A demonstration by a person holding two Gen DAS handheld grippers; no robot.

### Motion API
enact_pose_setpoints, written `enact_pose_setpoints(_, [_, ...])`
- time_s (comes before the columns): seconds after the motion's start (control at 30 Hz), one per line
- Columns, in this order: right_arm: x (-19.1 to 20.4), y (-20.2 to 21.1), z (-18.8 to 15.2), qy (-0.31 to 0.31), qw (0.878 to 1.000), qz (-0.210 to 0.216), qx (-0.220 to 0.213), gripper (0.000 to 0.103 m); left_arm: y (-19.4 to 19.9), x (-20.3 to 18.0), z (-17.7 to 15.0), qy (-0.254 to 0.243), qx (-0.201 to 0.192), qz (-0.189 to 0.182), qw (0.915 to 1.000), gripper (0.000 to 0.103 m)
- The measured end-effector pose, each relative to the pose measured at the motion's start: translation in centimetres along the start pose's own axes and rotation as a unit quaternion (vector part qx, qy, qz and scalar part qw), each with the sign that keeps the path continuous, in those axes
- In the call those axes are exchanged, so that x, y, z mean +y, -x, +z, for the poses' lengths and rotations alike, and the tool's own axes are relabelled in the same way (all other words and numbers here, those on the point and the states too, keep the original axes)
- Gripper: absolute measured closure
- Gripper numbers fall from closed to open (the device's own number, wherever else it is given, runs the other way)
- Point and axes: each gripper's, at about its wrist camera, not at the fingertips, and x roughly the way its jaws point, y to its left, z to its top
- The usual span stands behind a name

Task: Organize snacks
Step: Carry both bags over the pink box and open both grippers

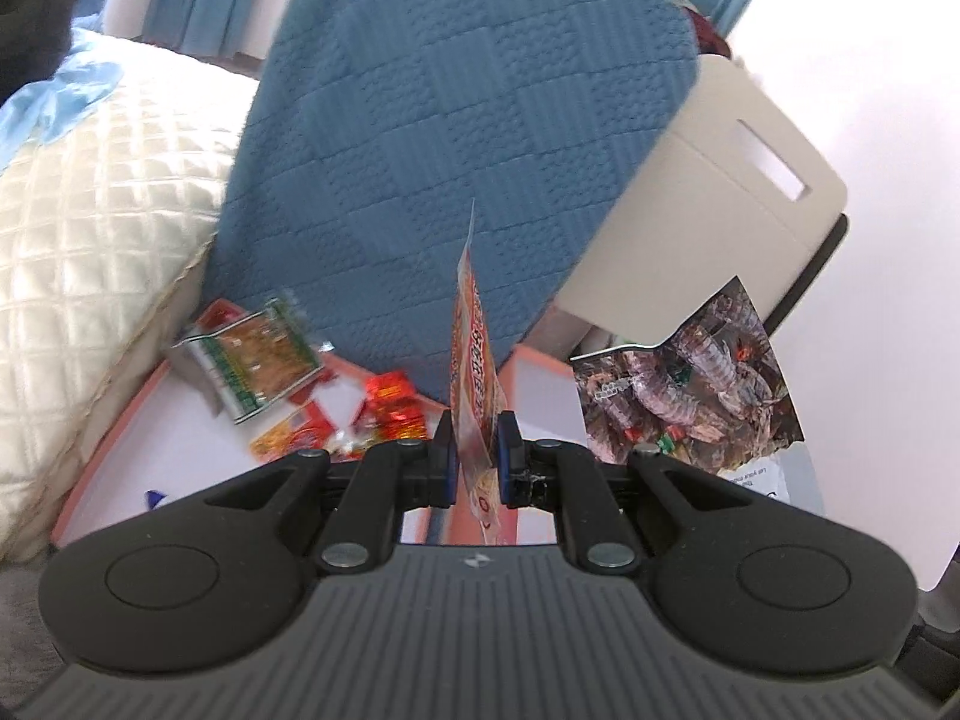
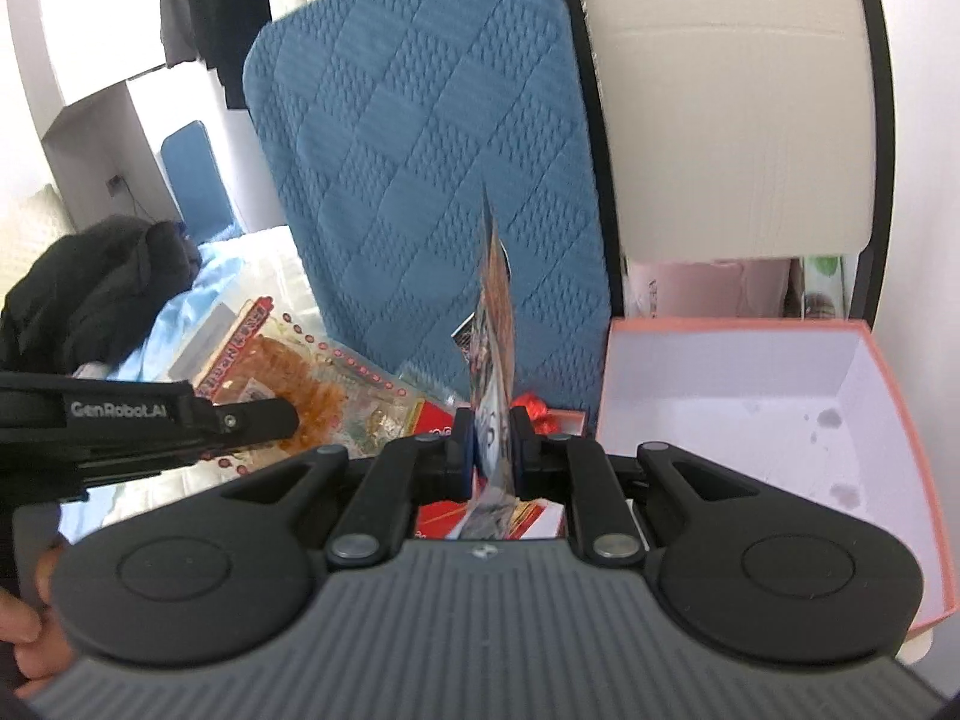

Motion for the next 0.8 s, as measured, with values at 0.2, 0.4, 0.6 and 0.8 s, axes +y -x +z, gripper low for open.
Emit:
enact_pose_setpoints(0.2, [-2.5, 0.6, 0.9, -0.007, 1.0, -0.01, -0.01, 0.088, -1.9, -3.7, -0.1, -0.012, 0.009, -0.022, 0.9996, 0.089])
enact_pose_setpoints(0.4, [-5.9, 0.6, 0.8, -0.014, 0.999, -0.027, -0.008, 0.088, -5.8, -7.6, -1.3, -0.024, 0.029, -0.034, 0.9987, 0.089])
enact_pose_setpoints(0.6, [-10.6, -0.5, -0.3, -0.03, 0.998, -0.05, 0.007, 0.088, -11.0, -10.3, -3.9, -0.024, 0.062, -0.044, 0.9968, 0.089])
enact_pose_setpoints(0.8, [-15.3, -2.7, -2.2, -0.047, 0.996, -0.071, 0.04, 0.088, -16.2, -11.7, -6.9, -0.023, 0.103, -0.036, 0.9937, 0.089])
